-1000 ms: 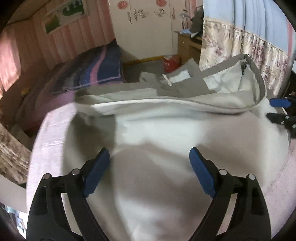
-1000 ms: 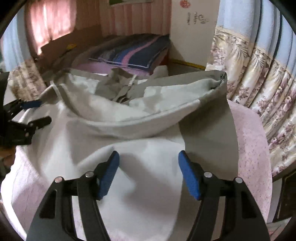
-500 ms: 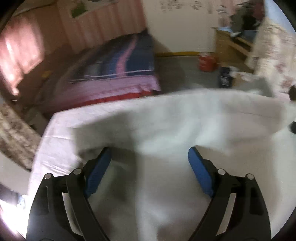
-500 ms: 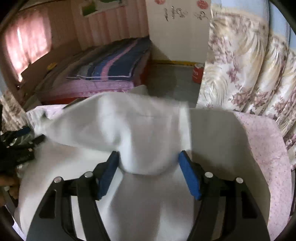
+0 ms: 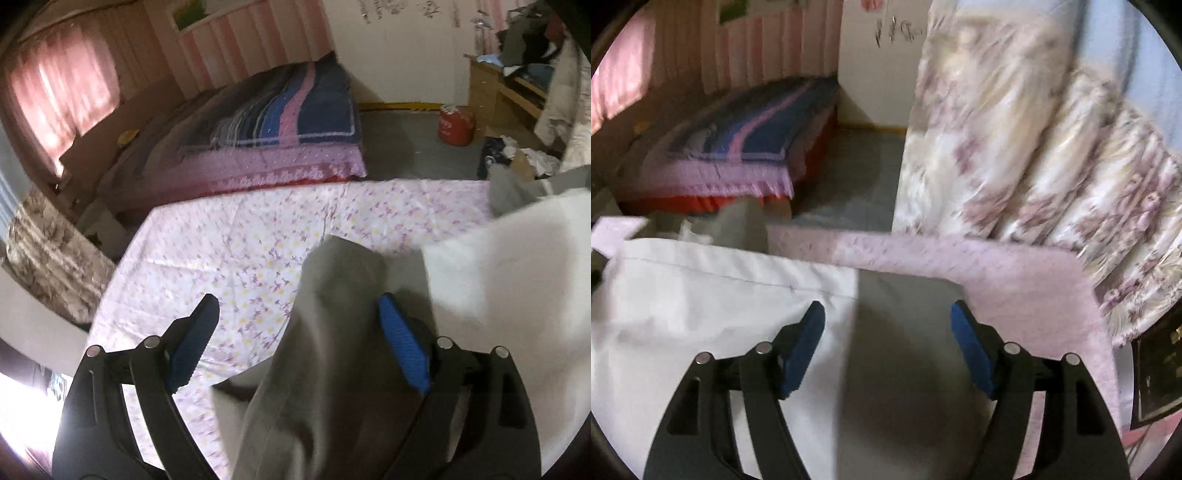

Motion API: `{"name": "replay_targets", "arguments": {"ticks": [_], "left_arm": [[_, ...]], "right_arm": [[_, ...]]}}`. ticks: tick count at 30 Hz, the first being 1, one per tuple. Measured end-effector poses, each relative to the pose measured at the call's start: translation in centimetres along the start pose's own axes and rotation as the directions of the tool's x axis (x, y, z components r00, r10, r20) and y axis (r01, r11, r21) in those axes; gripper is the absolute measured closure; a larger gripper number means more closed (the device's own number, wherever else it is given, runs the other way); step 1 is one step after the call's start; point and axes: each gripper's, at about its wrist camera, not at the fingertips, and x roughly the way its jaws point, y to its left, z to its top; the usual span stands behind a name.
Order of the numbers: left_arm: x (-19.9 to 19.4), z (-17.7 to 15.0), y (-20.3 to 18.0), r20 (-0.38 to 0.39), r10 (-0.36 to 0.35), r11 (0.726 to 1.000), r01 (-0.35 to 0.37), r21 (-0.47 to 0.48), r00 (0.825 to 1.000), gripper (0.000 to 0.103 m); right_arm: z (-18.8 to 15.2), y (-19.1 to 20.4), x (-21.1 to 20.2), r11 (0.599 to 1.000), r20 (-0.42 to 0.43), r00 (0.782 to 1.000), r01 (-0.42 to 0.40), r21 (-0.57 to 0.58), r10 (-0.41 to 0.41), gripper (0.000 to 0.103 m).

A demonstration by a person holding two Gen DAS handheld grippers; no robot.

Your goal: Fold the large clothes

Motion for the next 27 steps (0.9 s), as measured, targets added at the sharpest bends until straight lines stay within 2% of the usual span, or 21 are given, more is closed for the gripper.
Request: {"name": "replay_targets", "arguments": {"ticks": [1,3,5,7,10,12,13,14,17,20,22,27], "left_arm": [[-0.8,-0.1,0.2,0.017,-0.01,1.0,0.01,0.008,1.0,0.016],[-3.6,-0.2,0.3,0.078,-0.012,0.999,0.008,0.046,0.997,0.016],[-6.0,-0.4,0.2,0.099,-0.016,0.999,0.012,0.041,0.995,0.016],[-9.4,-0.9,0.0,0.118,-0.082,0.997,0.083,-0.001,0.99,0.015],[-13.3,-1.7,-1.7,0.14,-0.163,0.985,0.169,-0.034,0.977,0.012],[-15.2,-2.6,-3.5,0.144,-0.231,0.969,0.241,-0.055,0.962,0.01],[-15.8,-3.2,-4.7,0.144,-0.289,0.951,0.301,-0.07,0.946,0.01],[-16.0,-3.7,-5.9,0.136,-0.307,0.945,0.319,-0.076,0.942,0.01],[-15.3,-5.3,-10.0,0.095,-0.301,0.952,0.305,-0.032,0.949,0.011],[-13.8,-7.0,-12.1,0.044,-0.346,0.935,0.348,-0.068,0.937,0.012],[-13.1,-7.8,-12.6,0.03,-0.354,0.931,0.355,-0.089,0.935,0.012],[-11.7,-9.3,-14.0,0.033,-0.269,0.962,0.27,-0.045,0.963,0.004]], "right_arm": [[-0.2,-0.8,-1.7,1.0,0.016,1.0,0.006,-0.031,-0.005,0.031],[-0.9,-2.4,-3.7,0.994,0.034,0.997,0.078,-0.073,-0.076,0.031],[-1.9,-4.2,-4.6,0.997,0.0,0.999,0.044,-0.063,-0.044,0.031],[-3.4,-5.7,-5.1,0.999,-0.038,0.999,-0.016,-0.039,0.015,0.031],[-6.6,-6.7,-6.4,0.995,-0.035,0.995,-0.096,-0.028,0.095,0.031],[-8.1,-6.4,-6.4,0.993,-0.069,0.991,-0.118,-0.029,0.115,0.031],[-8.8,-6.4,-6.4,0.992,-0.076,0.99,-0.121,-0.029,0.118,0.031],[-9.5,-6.1,-6.4,0.992,-0.079,0.99,-0.121,-0.025,0.119,0.031],[-10.5,-5.4,-4.5,0.991,-0.125,0.983,-0.137,0.0,0.136,0.031],[-11.8,-4.3,-2.9,0.989,-0.183,0.972,-0.144,0.017,0.144,0.031],[-12.1,-3.5,-2.7,0.992,-0.177,0.976,-0.123,0.012,0.123,0.031],[-12.0,-3.3,-2.2,0.992,-0.201,0.971,-0.123,0.03,0.126,0.031]]}}
